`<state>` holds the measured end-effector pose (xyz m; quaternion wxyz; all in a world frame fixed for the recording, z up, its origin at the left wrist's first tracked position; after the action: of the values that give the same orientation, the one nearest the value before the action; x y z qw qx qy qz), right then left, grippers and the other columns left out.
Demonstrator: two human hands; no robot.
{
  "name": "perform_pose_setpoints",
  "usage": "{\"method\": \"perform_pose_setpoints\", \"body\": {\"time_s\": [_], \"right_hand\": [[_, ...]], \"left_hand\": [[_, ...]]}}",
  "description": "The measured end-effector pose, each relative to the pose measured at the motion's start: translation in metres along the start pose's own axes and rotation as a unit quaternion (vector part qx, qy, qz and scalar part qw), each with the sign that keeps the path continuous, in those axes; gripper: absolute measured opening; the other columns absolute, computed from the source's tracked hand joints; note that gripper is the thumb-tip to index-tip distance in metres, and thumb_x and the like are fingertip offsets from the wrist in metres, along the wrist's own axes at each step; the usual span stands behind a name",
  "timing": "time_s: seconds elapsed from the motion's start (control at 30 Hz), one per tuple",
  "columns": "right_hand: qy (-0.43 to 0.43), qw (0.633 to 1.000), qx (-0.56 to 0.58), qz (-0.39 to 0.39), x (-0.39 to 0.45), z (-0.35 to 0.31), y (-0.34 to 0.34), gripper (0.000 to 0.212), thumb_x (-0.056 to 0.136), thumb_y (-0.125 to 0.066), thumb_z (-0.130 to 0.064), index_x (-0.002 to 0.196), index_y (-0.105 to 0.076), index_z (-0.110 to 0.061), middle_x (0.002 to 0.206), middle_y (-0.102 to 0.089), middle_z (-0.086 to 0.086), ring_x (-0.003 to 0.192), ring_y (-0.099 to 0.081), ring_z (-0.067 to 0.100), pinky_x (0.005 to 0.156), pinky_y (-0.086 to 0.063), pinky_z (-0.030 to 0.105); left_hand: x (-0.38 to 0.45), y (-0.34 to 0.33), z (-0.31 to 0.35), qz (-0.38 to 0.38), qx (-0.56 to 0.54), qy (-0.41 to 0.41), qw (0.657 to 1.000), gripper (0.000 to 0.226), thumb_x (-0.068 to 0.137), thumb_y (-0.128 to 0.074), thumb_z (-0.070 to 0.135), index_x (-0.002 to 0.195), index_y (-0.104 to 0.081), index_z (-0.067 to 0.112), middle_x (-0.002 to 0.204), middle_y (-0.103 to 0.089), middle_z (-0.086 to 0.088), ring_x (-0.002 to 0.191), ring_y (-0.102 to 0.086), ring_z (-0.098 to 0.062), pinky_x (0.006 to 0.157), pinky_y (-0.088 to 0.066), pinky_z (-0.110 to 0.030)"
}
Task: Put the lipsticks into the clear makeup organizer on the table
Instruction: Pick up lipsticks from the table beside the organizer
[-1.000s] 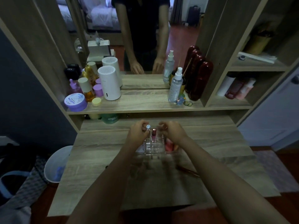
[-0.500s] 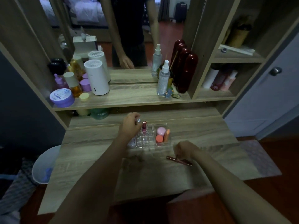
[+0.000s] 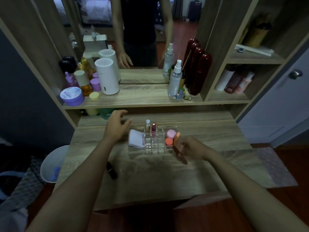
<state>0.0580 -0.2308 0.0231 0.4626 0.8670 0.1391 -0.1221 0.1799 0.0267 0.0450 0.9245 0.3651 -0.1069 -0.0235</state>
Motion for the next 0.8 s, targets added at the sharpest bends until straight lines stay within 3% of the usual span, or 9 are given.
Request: {"method": "perform_pose_setpoints", "body": {"time_s": [0.07, 0.13, 0.2, 0.27, 0.33, 0.4, 0.53, 0.63, 0.8], "right_hand": [[0.023, 0.999, 0.045, 0.015, -0.001, -0.016, 0.019, 0.032, 0.08, -0.064, 0.004, 0.066, -0.058, -0.024, 0.074, -0.063, -0.009, 0.071, -0.06, 0.005, 0.069, -0.047, 0.023], [0.049, 0.997, 0.062, 0.026, 0.002, -0.031, 0.035, 0.024, 0.082, -0.064, 0.001, 0.071, -0.06, -0.019, 0.071, -0.056, -0.015, 0.066, -0.054, -0.005, 0.066, -0.043, 0.017], [0.075, 0.993, 0.08, 0.047, 0.008, -0.042, 0.05, 0.006, 0.083, -0.064, 0.001, 0.088, -0.062, -0.001, 0.08, -0.061, -0.002, 0.074, -0.06, 0.007, 0.07, -0.048, 0.022], [0.09, 0.988, 0.092, 0.083, 0.017, -0.049, 0.063, 0.016, 0.08, -0.066, 0.004, 0.094, -0.06, -0.001, 0.087, -0.061, 0.009, 0.078, -0.061, 0.016, 0.074, -0.052, 0.027], [0.1, 0.98, 0.091, 0.143, 0.028, -0.053, 0.073, 0.02, 0.079, -0.066, 0.006, 0.093, -0.06, -0.006, 0.084, -0.061, 0.009, 0.07, -0.06, 0.006, 0.066, -0.05, 0.008], [0.089, 0.973, 0.085, 0.195, 0.041, -0.055, 0.077, 0.02, 0.078, -0.066, 0.008, 0.094, -0.061, -0.004, 0.08, -0.059, 0.008, 0.063, -0.055, 0.0, 0.057, -0.043, 0.0], [0.034, 0.971, 0.064, 0.227, 0.067, -0.048, 0.067, 0.023, 0.075, -0.069, 0.005, 0.093, -0.06, -0.006, 0.08, -0.062, 0.012, 0.075, -0.056, 0.017, 0.065, -0.044, 0.017], [0.016, 0.973, 0.065, 0.222, 0.077, -0.045, 0.055, 0.024, 0.076, -0.069, 0.005, 0.097, -0.061, 0.0, 0.091, -0.068, 0.022, 0.079, -0.058, 0.024, 0.071, -0.047, 0.031], [0.006, 0.973, 0.07, 0.219, 0.087, -0.046, 0.044, 0.021, 0.076, -0.069, 0.005, 0.094, -0.059, -0.001, 0.083, -0.066, 0.021, 0.073, -0.055, 0.021, 0.067, -0.042, 0.027]], "left_hand": [[-0.006, 0.015, -0.015, 0.012, 0.012, 0.011, 1.0, 0.041, 0.087, -0.063, 0.019, 0.125, -0.054, 0.007, 0.125, -0.055, -0.016, 0.111, -0.056, -0.027, 0.093, -0.052, -0.044], [-0.015, 0.029, -0.033, 0.022, 0.027, 0.024, 0.999, 0.034, 0.088, -0.062, 0.018, 0.119, -0.057, 0.005, 0.118, -0.059, -0.017, 0.104, -0.059, -0.028, 0.088, -0.053, -0.045], [-0.027, 0.041, -0.052, 0.03, 0.041, 0.04, 0.998, 0.022, 0.089, -0.06, 0.017, 0.107, -0.061, 0.004, 0.105, -0.063, -0.015, 0.093, -0.06, -0.029, 0.079, -0.051, -0.044], [-0.044, 0.048, -0.075, 0.039, 0.054, 0.083, 0.994, 0.013, 0.091, -0.056, 0.015, 0.094, -0.062, 0.003, 0.092, -0.064, -0.016, 0.084, -0.06, -0.031, 0.073, -0.05, -0.043], [-0.064, 0.052, -0.098, 0.047, 0.06, 0.144, 0.987, 0.016, 0.092, -0.05, 0.012, 0.082, -0.06, 0.004, 0.081, -0.063, -0.016, 0.075, -0.059, -0.032, 0.067, -0.047, -0.039], [-0.085, 0.046, -0.114, 0.03, 0.048, 0.204, 0.977, 0.025, 0.094, -0.046, 0.017, 0.077, -0.059, 0.003, 0.074, -0.061, -0.016, 0.07, -0.057, -0.029, 0.065, -0.046, -0.037], [-0.112, 0.02, -0.125, -0.062, 0.019, 0.282, 0.957, 0.022, 0.09, -0.054, 0.024, 0.082, -0.06, 0.004, 0.08, -0.064, -0.015, 0.077, -0.06, -0.029, 0.068, -0.045, -0.033], [-0.116, 0.012, -0.124, -0.082, 0.005, 0.306, 0.949, 0.024, 0.081, -0.068, 0.029, 0.084, -0.06, 0.006, 0.087, -0.066, -0.012, 0.079, -0.06, -0.026, 0.067, -0.044, -0.031], [-0.115, 0.011, -0.122, -0.091, 0.025, 0.308, 0.947, 0.029, 0.075, -0.075, 0.033, 0.078, -0.055, 0.012, 0.093, -0.068, -0.016, 0.089, -0.064, -0.031, 0.079, -0.053, -0.04]]}}
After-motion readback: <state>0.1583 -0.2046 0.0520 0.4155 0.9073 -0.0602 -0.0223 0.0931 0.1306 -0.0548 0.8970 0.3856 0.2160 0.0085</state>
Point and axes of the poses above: each hand's wrist, its own x-axis towards the middle knuckle, its own y-axis out of the back of the hand, z = x × y, the point moved 7 cm from there along x, towards the middle knuckle
